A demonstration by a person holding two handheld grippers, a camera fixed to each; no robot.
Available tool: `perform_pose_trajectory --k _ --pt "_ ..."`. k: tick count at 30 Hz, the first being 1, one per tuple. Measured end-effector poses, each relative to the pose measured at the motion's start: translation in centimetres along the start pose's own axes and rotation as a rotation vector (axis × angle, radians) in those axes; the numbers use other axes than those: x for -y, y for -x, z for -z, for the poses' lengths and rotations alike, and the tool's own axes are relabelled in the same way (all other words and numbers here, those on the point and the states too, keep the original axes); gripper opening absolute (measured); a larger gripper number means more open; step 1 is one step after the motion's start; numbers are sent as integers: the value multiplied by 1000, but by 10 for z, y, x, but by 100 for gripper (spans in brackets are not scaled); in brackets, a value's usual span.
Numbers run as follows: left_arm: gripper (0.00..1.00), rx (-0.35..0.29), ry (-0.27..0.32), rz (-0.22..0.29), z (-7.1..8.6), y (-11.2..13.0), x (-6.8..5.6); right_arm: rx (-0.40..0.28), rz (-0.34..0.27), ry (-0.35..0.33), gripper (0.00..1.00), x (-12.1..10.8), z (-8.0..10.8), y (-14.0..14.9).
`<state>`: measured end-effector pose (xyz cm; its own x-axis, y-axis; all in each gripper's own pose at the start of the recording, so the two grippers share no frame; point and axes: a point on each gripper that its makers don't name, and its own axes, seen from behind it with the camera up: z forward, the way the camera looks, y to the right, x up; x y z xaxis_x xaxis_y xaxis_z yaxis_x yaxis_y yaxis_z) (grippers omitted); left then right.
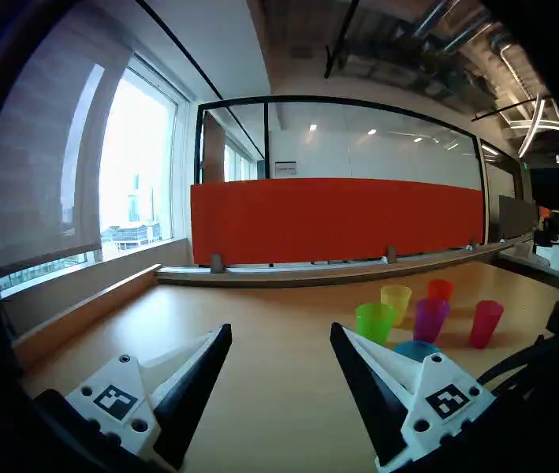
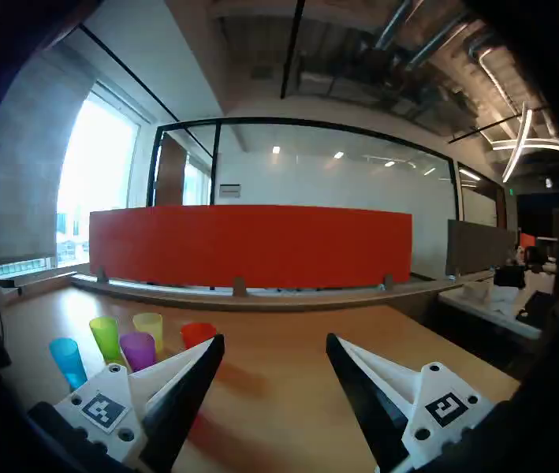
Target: Pour water
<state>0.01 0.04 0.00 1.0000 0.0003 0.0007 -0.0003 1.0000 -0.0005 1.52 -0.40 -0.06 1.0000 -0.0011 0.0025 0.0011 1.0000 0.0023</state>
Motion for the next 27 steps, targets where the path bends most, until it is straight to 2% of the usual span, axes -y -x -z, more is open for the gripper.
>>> perform_pose_trajectory --k 15,27 --pt "92 135 112 -74 3 8 -51 43 8 -50 100 25 2 -66" --pt "93 208 176 -78 5 14 -75 82 18 -90 100 43 8 -83"
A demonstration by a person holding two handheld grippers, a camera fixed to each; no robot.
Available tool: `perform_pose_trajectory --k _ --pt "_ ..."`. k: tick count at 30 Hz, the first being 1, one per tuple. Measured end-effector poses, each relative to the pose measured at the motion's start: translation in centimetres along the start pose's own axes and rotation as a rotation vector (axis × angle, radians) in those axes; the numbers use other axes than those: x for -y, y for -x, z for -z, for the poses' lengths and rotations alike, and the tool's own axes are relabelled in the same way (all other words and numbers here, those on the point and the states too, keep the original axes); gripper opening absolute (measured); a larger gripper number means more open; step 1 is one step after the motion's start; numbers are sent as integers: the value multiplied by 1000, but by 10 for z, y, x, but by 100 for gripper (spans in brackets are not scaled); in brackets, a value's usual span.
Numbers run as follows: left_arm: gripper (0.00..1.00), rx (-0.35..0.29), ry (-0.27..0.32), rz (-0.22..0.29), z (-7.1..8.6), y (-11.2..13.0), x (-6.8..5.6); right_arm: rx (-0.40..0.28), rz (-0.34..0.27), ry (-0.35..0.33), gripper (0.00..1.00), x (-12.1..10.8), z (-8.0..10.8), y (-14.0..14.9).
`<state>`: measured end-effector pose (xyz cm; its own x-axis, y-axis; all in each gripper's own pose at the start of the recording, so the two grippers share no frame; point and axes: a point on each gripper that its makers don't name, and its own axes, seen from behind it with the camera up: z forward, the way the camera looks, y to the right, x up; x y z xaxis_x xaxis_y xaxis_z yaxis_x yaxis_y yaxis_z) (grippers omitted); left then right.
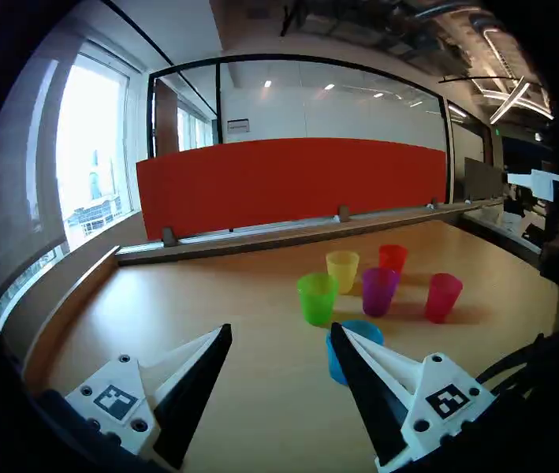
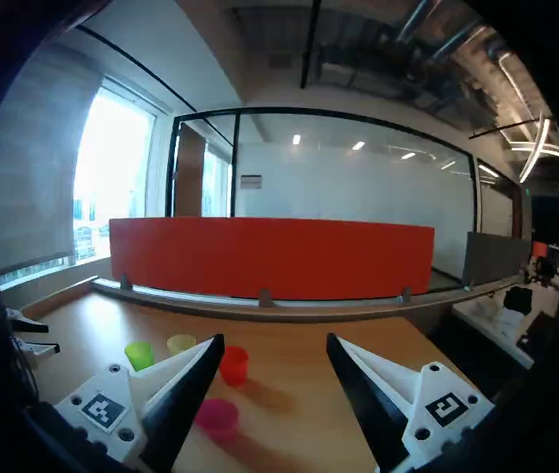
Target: Pour water
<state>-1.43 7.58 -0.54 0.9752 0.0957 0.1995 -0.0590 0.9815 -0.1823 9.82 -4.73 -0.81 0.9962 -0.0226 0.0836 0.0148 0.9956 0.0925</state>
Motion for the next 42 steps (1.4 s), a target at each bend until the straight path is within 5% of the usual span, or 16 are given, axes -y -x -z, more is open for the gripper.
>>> perform_pose_trajectory --k 23,42 --pt "93 194 180 -76 -31 60 -63 41 20 -48 100 14 -10 2" --pt "93 264 235 -86 -64 82 -96 65 30 -46 100 11 -21 10"
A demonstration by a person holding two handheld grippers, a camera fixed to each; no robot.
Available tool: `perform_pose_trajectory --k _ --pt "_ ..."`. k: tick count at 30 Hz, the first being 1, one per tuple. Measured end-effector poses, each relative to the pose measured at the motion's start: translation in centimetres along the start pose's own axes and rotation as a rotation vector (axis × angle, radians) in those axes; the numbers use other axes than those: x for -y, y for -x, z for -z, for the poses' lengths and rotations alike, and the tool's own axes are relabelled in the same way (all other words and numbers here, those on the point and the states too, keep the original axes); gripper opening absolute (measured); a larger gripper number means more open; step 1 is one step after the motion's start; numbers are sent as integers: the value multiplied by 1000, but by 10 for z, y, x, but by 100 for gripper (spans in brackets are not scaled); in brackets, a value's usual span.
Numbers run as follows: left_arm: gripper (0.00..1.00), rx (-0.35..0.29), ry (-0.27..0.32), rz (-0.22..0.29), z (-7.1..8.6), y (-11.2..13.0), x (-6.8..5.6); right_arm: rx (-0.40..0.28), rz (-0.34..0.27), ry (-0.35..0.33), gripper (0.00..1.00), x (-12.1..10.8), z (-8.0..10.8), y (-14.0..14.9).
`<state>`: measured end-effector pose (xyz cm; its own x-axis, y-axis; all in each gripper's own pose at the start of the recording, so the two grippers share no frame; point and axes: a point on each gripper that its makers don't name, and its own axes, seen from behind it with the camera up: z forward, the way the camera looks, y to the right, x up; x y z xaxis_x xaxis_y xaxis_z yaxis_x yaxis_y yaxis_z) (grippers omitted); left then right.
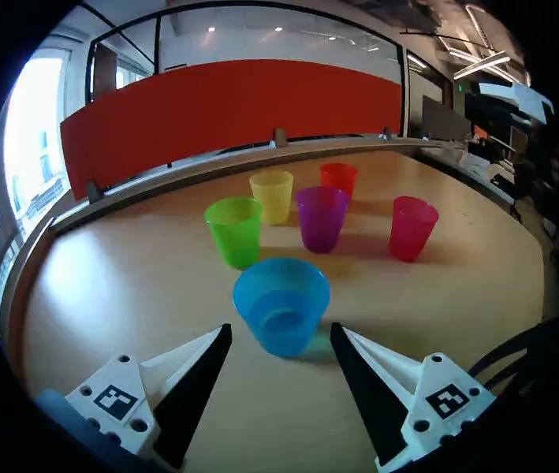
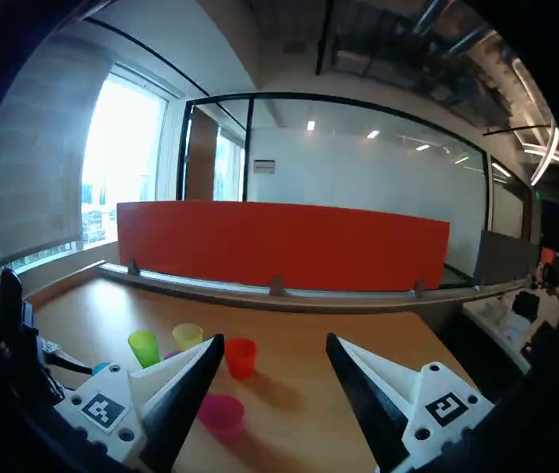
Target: Pour water
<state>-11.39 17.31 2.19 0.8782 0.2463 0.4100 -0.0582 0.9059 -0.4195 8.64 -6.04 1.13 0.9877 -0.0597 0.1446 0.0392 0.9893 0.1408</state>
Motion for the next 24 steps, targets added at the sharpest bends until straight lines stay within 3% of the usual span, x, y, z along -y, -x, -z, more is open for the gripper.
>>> perform_pose_trajectory --k 9,24 --pt "93 8 -3 14 -18 0 1 8 1 -1 100 0 -3 -1" --pt "93 9 -5 50 -34 0 2 16 3 -4 100 -4 -11 4"
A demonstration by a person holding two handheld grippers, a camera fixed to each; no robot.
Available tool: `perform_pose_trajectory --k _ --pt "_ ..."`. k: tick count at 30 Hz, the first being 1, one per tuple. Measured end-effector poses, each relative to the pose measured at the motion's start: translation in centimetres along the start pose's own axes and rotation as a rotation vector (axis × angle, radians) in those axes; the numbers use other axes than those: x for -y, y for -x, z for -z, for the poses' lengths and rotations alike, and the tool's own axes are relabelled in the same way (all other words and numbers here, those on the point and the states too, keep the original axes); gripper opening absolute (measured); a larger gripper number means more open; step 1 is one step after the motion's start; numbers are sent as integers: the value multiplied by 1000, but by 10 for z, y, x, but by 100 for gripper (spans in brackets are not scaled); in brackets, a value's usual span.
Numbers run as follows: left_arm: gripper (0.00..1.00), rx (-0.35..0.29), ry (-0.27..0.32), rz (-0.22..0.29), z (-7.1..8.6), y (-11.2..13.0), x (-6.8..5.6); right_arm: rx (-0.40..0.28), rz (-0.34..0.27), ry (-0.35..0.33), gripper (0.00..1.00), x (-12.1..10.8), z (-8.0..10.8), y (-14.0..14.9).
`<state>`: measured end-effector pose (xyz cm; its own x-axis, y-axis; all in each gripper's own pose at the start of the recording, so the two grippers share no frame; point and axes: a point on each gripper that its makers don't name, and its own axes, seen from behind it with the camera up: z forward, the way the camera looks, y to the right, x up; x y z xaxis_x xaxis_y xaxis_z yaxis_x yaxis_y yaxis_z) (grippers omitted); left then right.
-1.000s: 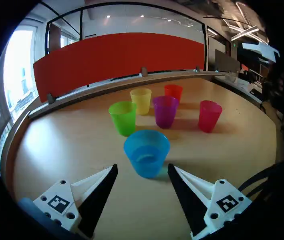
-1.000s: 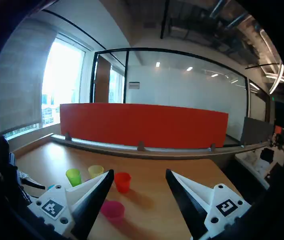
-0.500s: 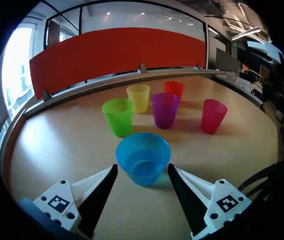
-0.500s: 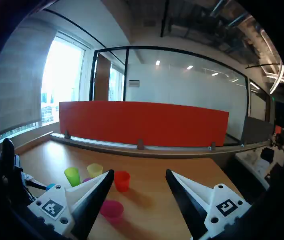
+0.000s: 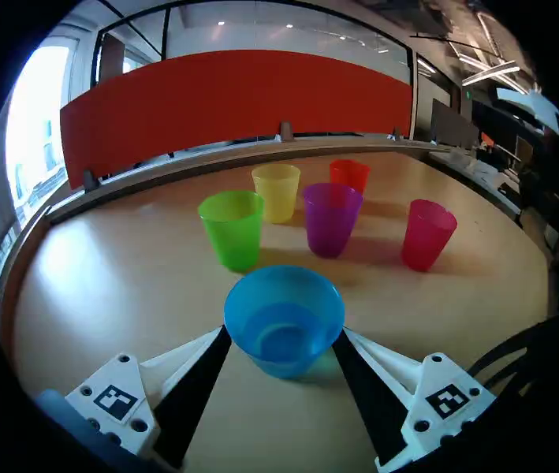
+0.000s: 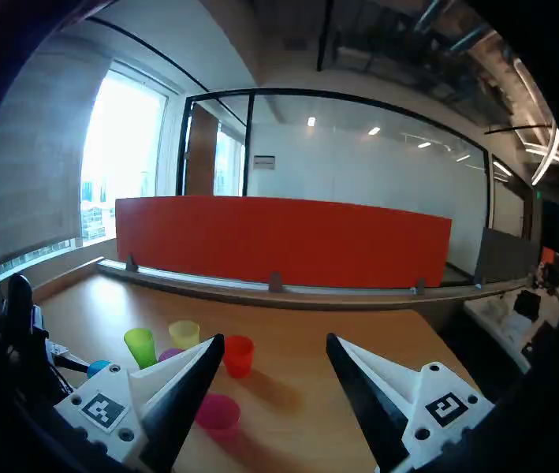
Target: Pour water
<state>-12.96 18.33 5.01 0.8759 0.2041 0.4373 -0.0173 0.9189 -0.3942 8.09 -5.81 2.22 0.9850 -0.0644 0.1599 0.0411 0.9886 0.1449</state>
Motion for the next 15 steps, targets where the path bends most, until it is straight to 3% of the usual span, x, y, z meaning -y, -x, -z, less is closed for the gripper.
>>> perform_pose_trajectory --k 15 --pt "93 -2 -9 13 -5 -3 2 7 -3 -1 100 -3 -5 2"
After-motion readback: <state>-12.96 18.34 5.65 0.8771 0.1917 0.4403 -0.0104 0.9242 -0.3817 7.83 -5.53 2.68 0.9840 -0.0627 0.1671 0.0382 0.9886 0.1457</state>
